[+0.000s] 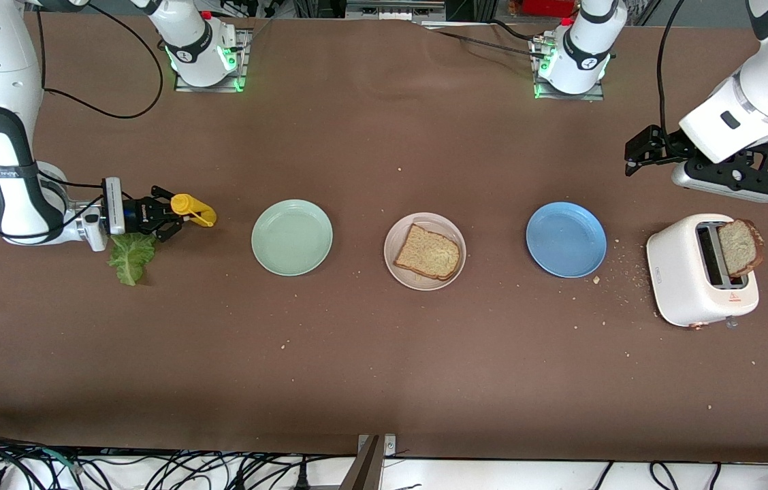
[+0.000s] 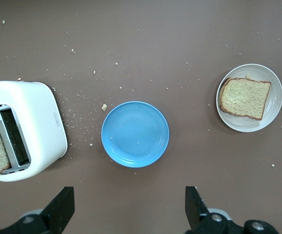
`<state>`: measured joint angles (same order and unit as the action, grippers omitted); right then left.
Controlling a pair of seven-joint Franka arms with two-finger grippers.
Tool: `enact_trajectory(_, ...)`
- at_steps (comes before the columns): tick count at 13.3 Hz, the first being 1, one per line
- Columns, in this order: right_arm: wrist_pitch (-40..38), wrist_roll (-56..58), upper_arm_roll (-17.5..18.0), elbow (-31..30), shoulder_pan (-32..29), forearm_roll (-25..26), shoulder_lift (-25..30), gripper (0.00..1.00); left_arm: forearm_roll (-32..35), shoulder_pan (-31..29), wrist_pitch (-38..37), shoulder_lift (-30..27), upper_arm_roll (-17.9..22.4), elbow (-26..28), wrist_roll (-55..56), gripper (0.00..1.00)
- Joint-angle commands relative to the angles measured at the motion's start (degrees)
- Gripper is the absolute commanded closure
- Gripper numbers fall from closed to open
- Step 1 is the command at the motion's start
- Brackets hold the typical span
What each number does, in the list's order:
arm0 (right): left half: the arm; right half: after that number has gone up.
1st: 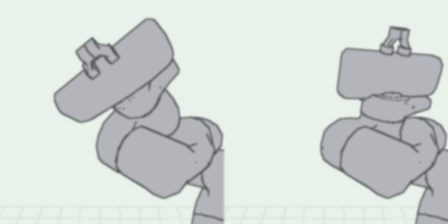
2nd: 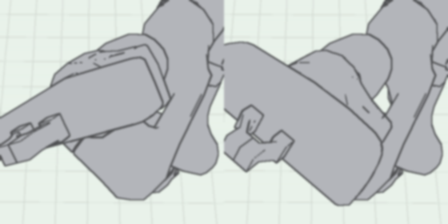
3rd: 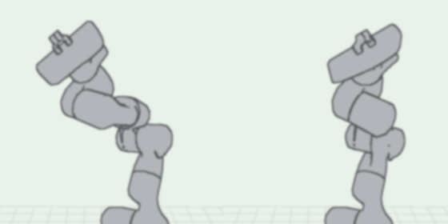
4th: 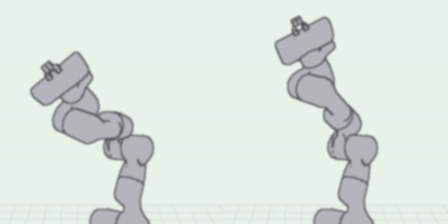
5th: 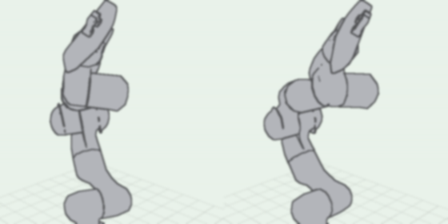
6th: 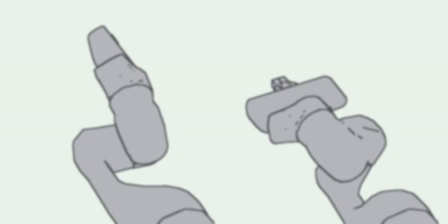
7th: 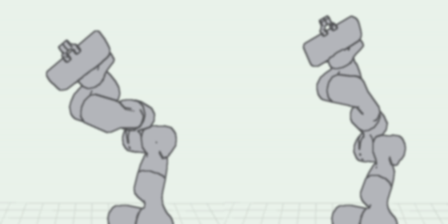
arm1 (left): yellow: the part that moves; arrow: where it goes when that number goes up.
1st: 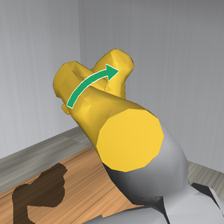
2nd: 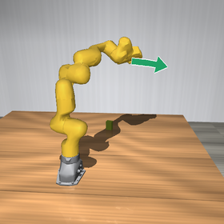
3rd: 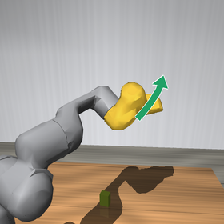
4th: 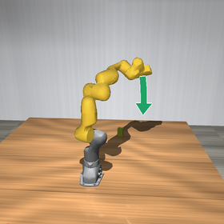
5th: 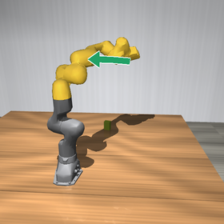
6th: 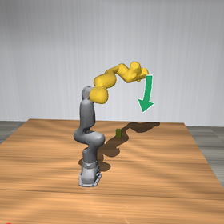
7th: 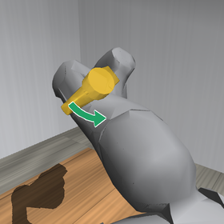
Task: Make sandwich in beige plate with both arms
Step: 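Lower the mustard bottle onto the table with the right gripper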
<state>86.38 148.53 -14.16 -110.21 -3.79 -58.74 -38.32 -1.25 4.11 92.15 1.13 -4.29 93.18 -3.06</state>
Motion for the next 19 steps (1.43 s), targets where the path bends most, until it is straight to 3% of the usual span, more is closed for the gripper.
enact_trajectory(1,-0.43,1.58,0.27,1.39,-0.61,-1.55,-1.75,1.0,-0.86,0.2,-0.92,0.27,0.33,-1.07,-0.46,0.0)
enact_trajectory(3,-0.43,1.76,0.27,1.66,-0.61,-1.64,-2.2,0.98,-0.86,0.2,-0.92,0.27,0.33,-1.07,-0.46,0.0)
enact_trajectory(6,-0.08,1.59,0.27,1.75,-0.52,-1.72,-2.29,0.35,-0.86,0.2,-0.92,0.27,0.33,-1.07,-0.46,0.0)
enact_trajectory(8,-0.07,0.62,0.27,1.75,-0.43,-2.08,-2.29,0.02,-0.86,0.2,-0.92,0.27,0.33,-1.07,-0.46,0.0)
enact_trajectory(12,-0.51,-5.6,-0.43,6.12,-0.69,-1.03,-2.02,0.01,-0.86,0.2,-0.92,0.27,0.33,-1.07,-0.46,0.0)
enact_trajectory(14,-0.86,-10.17,-1.75,11.04,-0.69,2.73,-1.85,0.01,-0.86,0.2,-0.92,0.27,0.33,-1.07,-0.46,0.0)
enact_trajectory(19,-2.97,-20.8,-8.24,18.88,-0.43,9.69,-0.71,0.01,-0.86,0.2,-0.92,0.27,0.33,-1.07,-0.46,0.0)
